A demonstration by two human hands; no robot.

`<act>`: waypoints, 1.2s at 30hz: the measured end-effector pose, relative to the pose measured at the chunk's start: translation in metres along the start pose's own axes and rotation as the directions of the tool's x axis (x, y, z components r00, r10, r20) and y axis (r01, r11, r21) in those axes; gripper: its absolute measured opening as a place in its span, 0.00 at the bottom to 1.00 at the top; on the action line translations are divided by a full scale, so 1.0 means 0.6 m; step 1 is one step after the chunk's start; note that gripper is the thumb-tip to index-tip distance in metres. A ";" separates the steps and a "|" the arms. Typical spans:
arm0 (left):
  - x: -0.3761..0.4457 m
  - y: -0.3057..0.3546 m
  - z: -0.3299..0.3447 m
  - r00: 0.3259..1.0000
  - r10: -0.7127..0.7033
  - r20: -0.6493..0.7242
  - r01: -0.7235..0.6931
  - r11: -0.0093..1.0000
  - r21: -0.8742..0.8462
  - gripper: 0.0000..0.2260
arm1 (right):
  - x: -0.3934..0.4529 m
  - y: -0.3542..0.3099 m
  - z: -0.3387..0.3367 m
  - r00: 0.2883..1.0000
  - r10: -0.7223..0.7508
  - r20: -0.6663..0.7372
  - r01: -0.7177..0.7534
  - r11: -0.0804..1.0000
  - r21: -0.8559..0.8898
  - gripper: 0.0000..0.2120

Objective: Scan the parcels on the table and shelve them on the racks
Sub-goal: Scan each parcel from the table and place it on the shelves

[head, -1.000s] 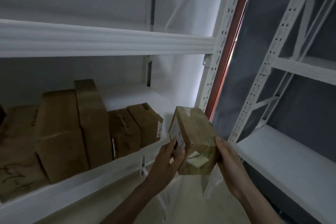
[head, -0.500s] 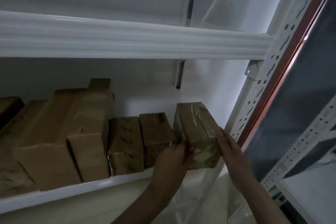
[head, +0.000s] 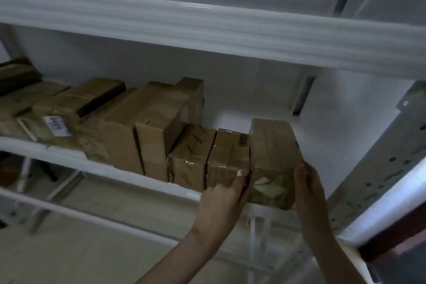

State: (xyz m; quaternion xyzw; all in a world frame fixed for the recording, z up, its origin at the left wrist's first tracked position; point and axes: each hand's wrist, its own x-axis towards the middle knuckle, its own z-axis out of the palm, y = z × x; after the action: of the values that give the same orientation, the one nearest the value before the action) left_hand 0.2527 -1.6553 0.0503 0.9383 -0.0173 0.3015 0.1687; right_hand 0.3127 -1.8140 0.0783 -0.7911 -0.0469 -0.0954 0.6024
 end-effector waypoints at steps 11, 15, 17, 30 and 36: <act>-0.216 -0.182 -0.192 0.778 -0.611 0.146 0.513 0.752 0.415 0.15 | -0.138 -0.074 0.234 0.729 -0.629 0.271 0.676 0.725 -0.135 0.17; -0.308 -0.251 -0.277 0.677 -0.731 0.087 0.593 0.611 0.524 0.16 | -0.209 -0.101 0.348 0.582 -0.637 0.505 0.762 0.644 -0.066 0.17; -0.350 -0.287 -0.318 0.633 -0.772 0.061 0.624 0.555 0.550 0.16 | -0.245 -0.123 0.401 0.493 -0.653 0.575 0.807 0.590 -0.024 0.16; -0.571 -0.596 -0.623 0.497 -0.859 0.121 0.531 0.411 0.741 0.17 | -0.592 -0.265 0.828 0.050 -0.109 0.993 0.833 0.554 0.019 0.15; -0.631 -0.711 -0.741 0.447 -0.892 0.066 0.583 0.347 0.735 0.17 | -0.715 -0.341 0.991 0.002 -0.099 0.995 0.825 0.563 0.054 0.14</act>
State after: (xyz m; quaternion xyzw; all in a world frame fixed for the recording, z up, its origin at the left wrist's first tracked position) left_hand -0.2486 -1.1340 0.0421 0.8717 0.4851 -0.0590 -0.0359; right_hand -0.0894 -1.1695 0.0303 -0.7285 -0.6525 0.1892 0.0875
